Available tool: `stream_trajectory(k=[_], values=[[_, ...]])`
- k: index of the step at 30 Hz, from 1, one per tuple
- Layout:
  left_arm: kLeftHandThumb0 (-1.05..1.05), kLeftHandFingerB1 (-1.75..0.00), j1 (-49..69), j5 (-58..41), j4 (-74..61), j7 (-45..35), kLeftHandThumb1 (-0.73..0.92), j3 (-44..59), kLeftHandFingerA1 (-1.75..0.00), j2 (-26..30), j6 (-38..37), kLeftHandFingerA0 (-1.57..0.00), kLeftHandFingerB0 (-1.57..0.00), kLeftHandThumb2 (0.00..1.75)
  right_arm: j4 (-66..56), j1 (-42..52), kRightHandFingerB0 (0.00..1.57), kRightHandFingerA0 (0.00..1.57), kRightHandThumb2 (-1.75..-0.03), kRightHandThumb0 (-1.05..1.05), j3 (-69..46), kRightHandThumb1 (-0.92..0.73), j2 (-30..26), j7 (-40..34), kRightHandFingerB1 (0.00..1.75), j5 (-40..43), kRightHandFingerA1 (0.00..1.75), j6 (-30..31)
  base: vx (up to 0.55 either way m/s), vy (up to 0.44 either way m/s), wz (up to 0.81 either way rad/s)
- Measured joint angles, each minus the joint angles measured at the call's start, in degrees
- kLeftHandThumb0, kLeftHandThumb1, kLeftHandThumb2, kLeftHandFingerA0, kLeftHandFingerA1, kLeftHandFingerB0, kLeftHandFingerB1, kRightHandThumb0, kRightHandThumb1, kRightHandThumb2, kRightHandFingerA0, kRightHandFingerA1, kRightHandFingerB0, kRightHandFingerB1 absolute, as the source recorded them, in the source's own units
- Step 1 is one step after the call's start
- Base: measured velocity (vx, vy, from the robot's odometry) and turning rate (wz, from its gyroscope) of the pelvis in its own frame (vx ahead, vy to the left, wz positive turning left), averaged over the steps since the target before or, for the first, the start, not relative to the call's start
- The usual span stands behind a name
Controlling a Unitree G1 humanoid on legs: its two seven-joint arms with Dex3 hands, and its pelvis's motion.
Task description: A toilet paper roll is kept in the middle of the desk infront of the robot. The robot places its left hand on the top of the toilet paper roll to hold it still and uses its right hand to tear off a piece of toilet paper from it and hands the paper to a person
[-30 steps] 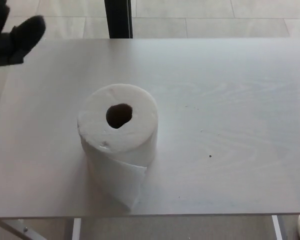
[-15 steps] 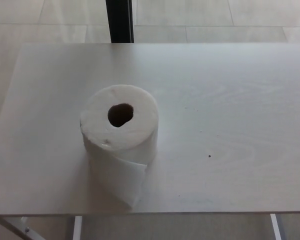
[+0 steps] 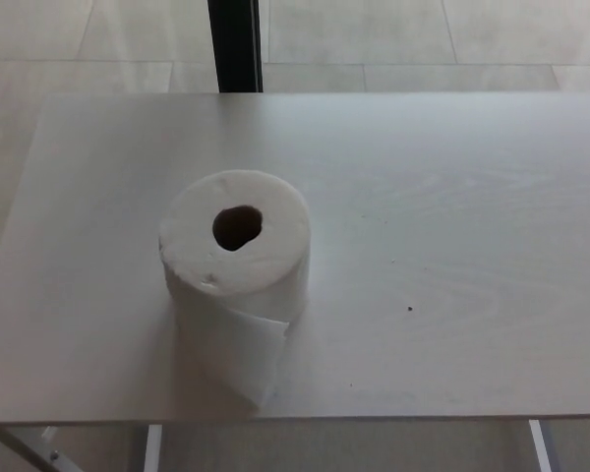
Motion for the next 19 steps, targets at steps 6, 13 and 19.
stream_trajectory(k=[6,13,19], values=[[-0.83,-0.53,0.00,-2.03,0.59,-0.77,0.84,0.85,-0.74,-2.48,0.00,0.00,0.00,0.69,5.26,-0.04,0.44,0.34,-0.65,-0.58,-0.04,-0.85,1.37,-4.44,0.71,0.24,0.98,-2.81,0.00,0.000,0.00],[-0.72,-0.53,0.22,-4.09,7.41,-2.51,0.89,1.10,-0.71,-3.30,-0.01,-0.17,-0.24,0.66,12.85,0.02,0.77,1.09,-0.66,-0.75,-0.03,-0.87,5.41,-9.74,0.62,0.70,0.99,-7.21,0.00,0.000,0.00],[-0.82,-0.58,0.95,-5.89,19.68,-6.37,0.88,-0.23,-0.70,-4.12,-0.04,-0.48,-0.38,0.67,21.07,-0.08,0.76,0.84,-1.14,-0.70,2.24,-0.69,9.18,-9.85,0.69,1.49,0.76,-8.21,0.00,0.000,0.00]])
